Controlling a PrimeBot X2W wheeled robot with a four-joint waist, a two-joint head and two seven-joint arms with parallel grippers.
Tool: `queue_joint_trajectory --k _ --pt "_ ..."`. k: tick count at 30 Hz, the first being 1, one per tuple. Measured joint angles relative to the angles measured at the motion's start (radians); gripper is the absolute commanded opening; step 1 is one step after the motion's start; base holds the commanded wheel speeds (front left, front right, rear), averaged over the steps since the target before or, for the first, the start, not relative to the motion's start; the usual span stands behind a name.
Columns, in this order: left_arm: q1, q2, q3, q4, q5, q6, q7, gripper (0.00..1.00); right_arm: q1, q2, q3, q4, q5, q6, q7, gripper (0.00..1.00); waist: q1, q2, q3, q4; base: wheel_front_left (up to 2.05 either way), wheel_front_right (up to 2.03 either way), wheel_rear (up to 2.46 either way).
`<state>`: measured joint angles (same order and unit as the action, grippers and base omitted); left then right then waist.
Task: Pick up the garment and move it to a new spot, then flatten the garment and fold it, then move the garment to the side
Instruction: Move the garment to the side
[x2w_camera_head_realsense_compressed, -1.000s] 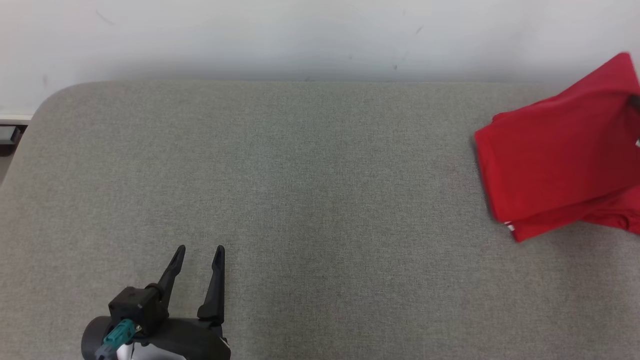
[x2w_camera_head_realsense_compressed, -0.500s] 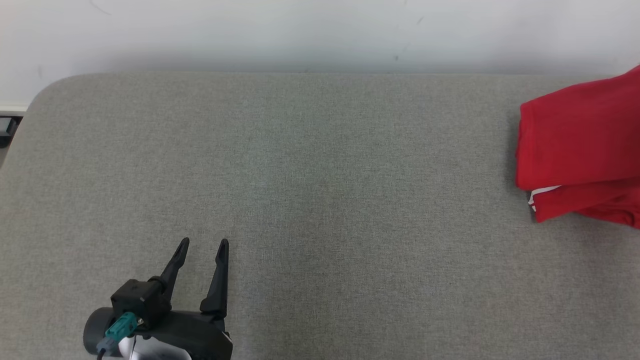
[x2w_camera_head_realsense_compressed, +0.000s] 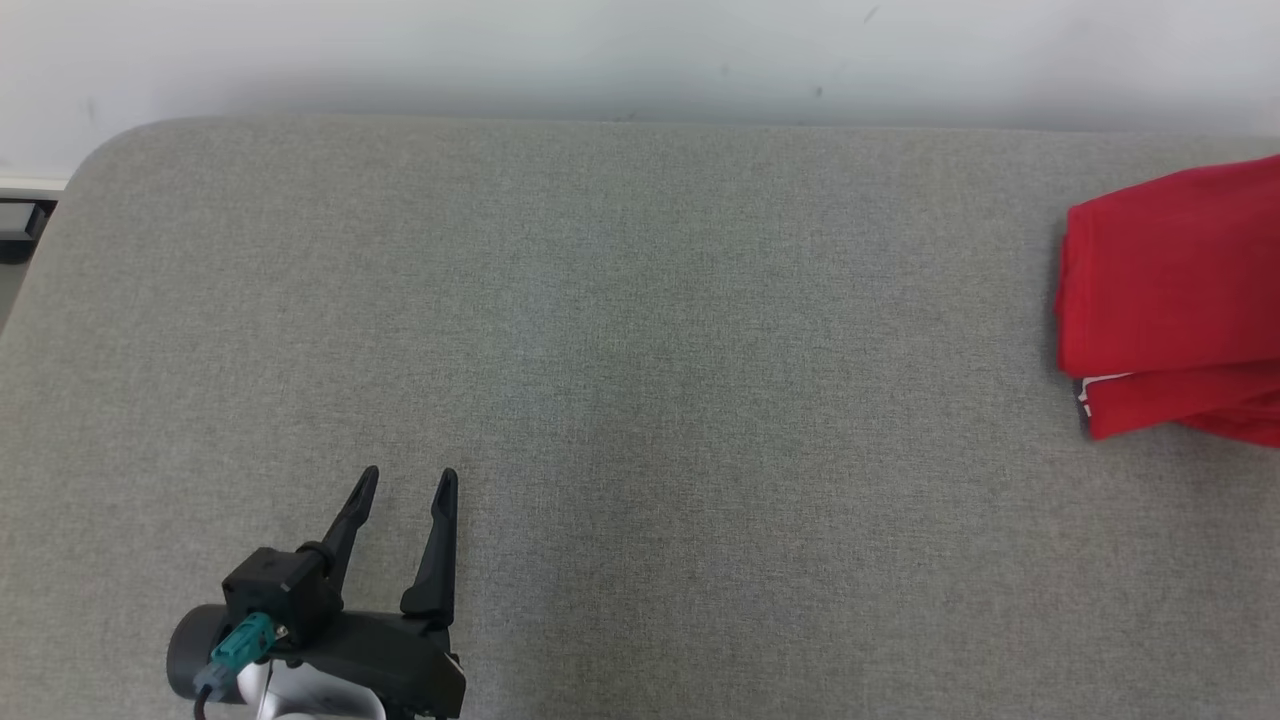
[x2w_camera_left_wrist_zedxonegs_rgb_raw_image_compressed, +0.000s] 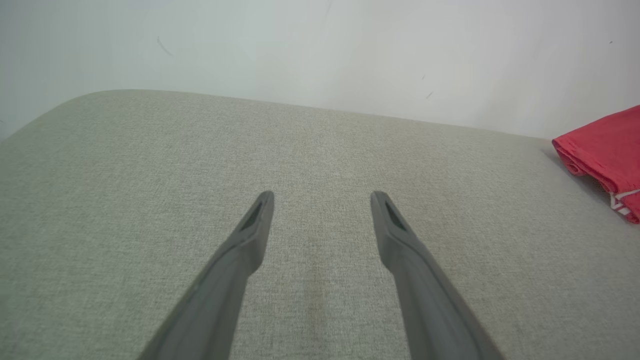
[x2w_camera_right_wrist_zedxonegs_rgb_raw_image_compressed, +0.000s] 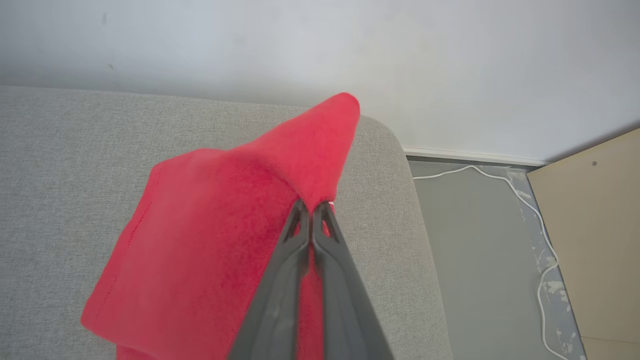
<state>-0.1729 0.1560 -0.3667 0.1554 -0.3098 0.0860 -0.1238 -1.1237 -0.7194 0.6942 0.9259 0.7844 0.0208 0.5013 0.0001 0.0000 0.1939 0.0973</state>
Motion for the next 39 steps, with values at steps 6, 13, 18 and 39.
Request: queue_joint_trajectory --k 6,13,18,39 --pt "0.000 0.001 0.002 0.007 0.000 0.000 0.000 1.00 -0.035 -0.009 0.032 0.025 -0.051 0.000 -0.010 1.00 0.0000 0.0000 0.003 0.003 0.00 0.00 0.00" --pt "0.000 0.002 0.009 0.020 0.000 0.000 -0.003 1.00 -0.059 -0.004 0.060 0.048 -0.083 0.007 -0.029 1.00 0.0000 0.0000 -0.003 -0.002 0.00 0.00 0.00" --pt "-0.001 0.002 0.012 0.024 -0.002 0.000 -0.005 1.00 -0.076 0.011 0.066 0.055 -0.099 0.024 -0.063 1.00 0.0000 0.0000 -0.015 -0.009 0.00 0.00 0.00" --pt "0.094 0.028 0.072 0.043 -0.023 0.011 -0.041 1.00 0.265 0.221 -0.125 -0.224 0.159 0.086 -0.517 1.00 -0.0002 -0.0001 -0.150 -0.061 0.00 0.00 0.00"
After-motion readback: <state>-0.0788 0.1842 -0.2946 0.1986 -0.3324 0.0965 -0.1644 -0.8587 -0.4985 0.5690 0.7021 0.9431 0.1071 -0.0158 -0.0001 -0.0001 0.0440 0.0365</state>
